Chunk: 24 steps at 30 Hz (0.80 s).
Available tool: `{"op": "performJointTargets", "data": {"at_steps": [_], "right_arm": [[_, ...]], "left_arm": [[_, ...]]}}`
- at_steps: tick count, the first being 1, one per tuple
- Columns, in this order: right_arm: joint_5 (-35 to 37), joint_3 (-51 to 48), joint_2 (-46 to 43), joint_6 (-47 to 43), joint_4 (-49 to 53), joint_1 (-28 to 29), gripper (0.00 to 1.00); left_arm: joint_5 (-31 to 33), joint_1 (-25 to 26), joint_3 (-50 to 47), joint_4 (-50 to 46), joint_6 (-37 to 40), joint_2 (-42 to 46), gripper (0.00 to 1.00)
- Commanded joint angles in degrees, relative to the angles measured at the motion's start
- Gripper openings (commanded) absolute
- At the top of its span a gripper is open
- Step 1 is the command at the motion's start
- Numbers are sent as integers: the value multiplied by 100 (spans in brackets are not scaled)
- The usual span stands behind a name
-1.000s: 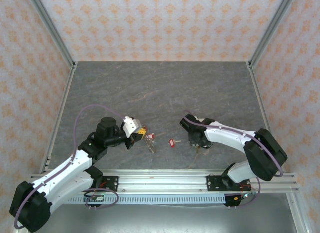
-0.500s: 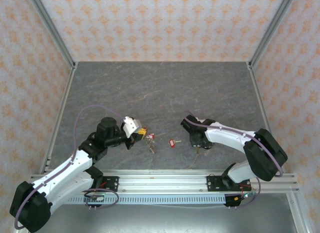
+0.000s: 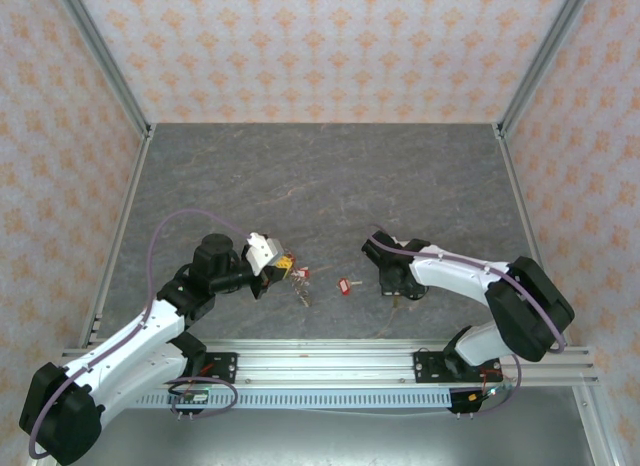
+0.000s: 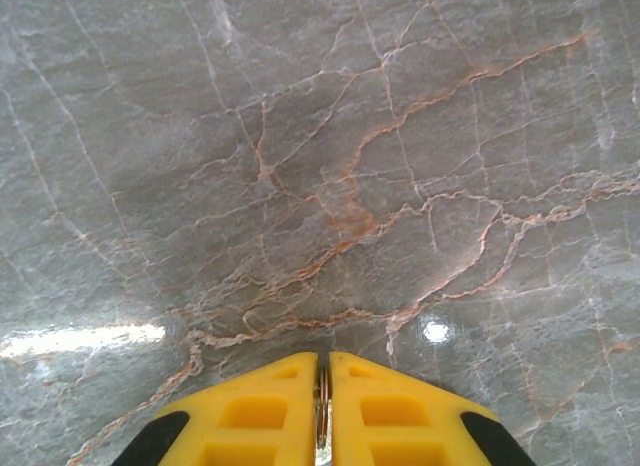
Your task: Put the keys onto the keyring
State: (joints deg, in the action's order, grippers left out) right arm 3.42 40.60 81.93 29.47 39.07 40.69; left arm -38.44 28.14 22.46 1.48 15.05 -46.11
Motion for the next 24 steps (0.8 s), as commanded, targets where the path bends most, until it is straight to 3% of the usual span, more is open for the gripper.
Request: {"op": "performJointTargets", "data": {"at_steps": [1,24], "right_arm": [[81,-57,-62,-20,74,-34,9],[-26,-86,-315,-91,22,-34,13]], "left_arm": [[71,27,211,55,83,80,0],[70,30,198,53,77,84,0]]}}
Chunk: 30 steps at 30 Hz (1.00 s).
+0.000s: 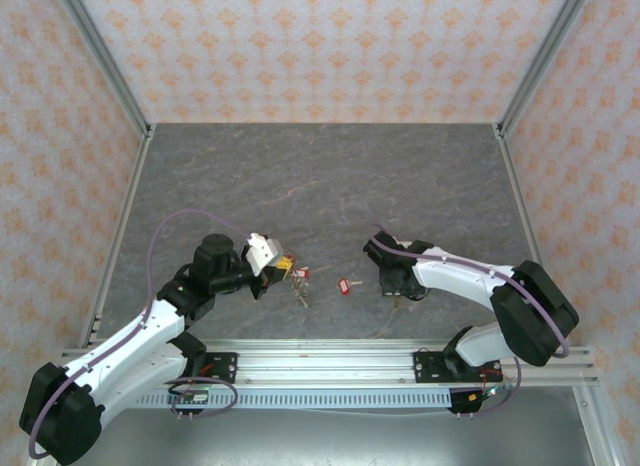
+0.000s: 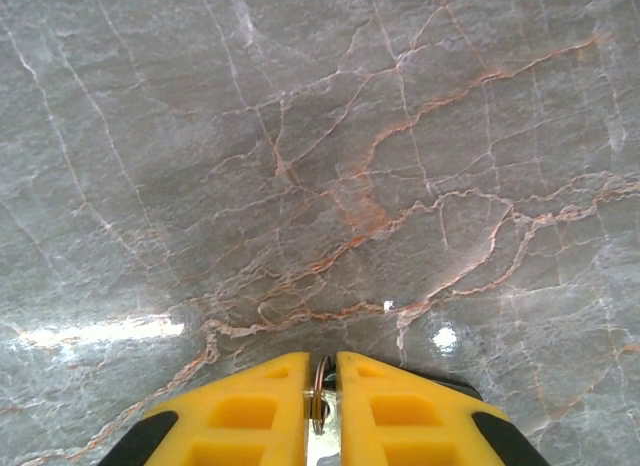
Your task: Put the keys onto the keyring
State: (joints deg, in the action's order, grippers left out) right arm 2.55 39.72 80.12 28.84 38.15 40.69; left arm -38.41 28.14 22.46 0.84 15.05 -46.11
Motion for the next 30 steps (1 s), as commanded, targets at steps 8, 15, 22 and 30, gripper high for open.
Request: {"op": "performJointTargets", "data": {"at_steps": [8,15,22,30], "right_arm": [[71,-28,-103,-32,149,-34,9],[72,-9,-66,-24,137,-34,12],[62,9,-22,-26,175,-34,12],[35,9,8,-39,191,-34,11]], "left_arm": [[71,42,189,115,86,84,0],[71,38,191,109,87,83,0],[73,42,196,105,87,84,0],[80,38,198,109,95,76,0]]}}
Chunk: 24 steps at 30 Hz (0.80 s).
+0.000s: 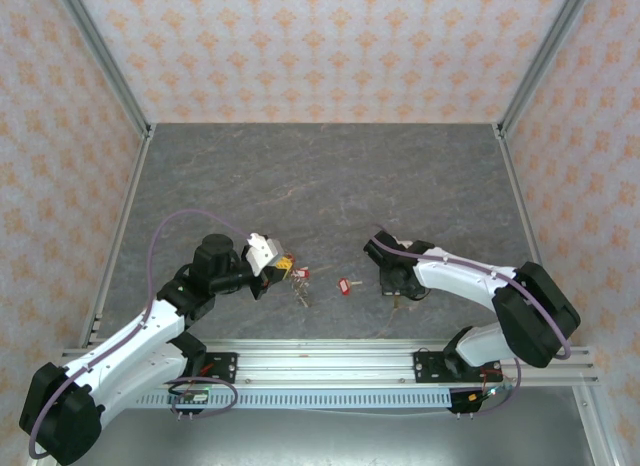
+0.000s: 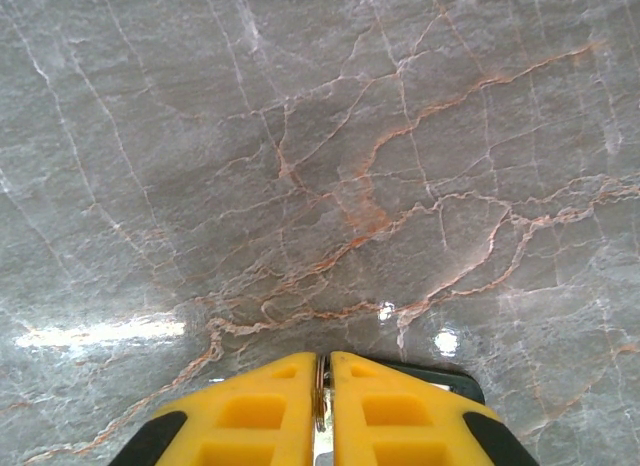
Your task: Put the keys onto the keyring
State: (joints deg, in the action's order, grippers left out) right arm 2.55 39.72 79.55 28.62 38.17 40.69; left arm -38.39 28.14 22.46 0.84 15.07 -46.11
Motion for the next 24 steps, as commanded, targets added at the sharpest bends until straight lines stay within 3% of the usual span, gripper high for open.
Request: {"op": "performJointTargets", "data": {"at_steps": [1,19,24], "right_arm": [[35,18,73,-19,199,-34,11],[44,84,-13,-34,272,-34,9],[-174,88,-204,-232,146,-33,4]], "left_arm": [[77,40,198,108,94,73,0],[69,40,215,93,98,58,0],[61,38,224,99,101,55,0]]}}
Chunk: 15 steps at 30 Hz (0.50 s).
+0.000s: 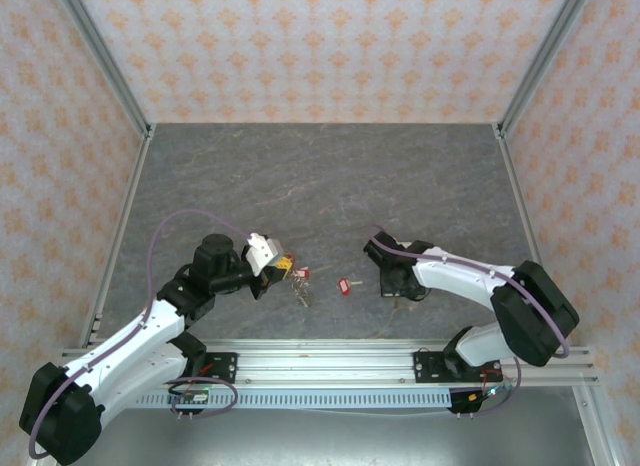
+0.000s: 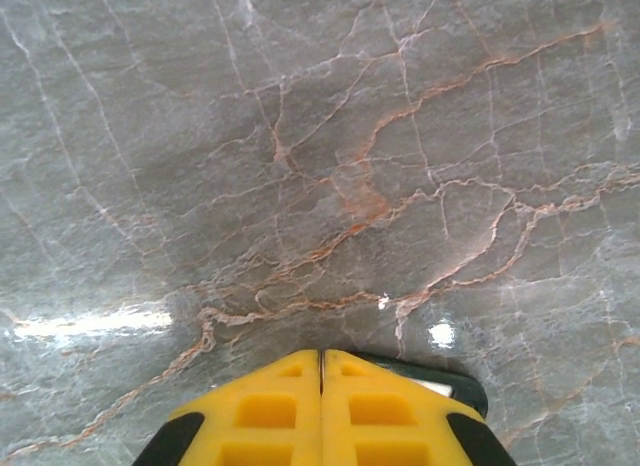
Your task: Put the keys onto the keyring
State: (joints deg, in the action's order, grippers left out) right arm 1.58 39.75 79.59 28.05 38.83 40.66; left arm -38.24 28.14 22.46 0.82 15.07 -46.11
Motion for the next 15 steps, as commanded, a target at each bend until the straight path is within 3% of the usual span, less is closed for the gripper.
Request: {"op": "performJointTargets", "data": {"at_steps": [1,6,12,15], "right_arm": [[-187,78,-290,-300,7,-26,4],[-1494,-211,-1024,-1160,-965,10,4],[-2198,-1029,-2668,-2173,-2275,51,0],[-2541,-1492,-3510,-2179,-3110,38,0]], "left_arm": [[44,40,216,106,102,58,0],[44,42,215,99,104,49,0],[-42,41,224,98,115,84,0],[-188,44,211,135,132,87,0]]}}
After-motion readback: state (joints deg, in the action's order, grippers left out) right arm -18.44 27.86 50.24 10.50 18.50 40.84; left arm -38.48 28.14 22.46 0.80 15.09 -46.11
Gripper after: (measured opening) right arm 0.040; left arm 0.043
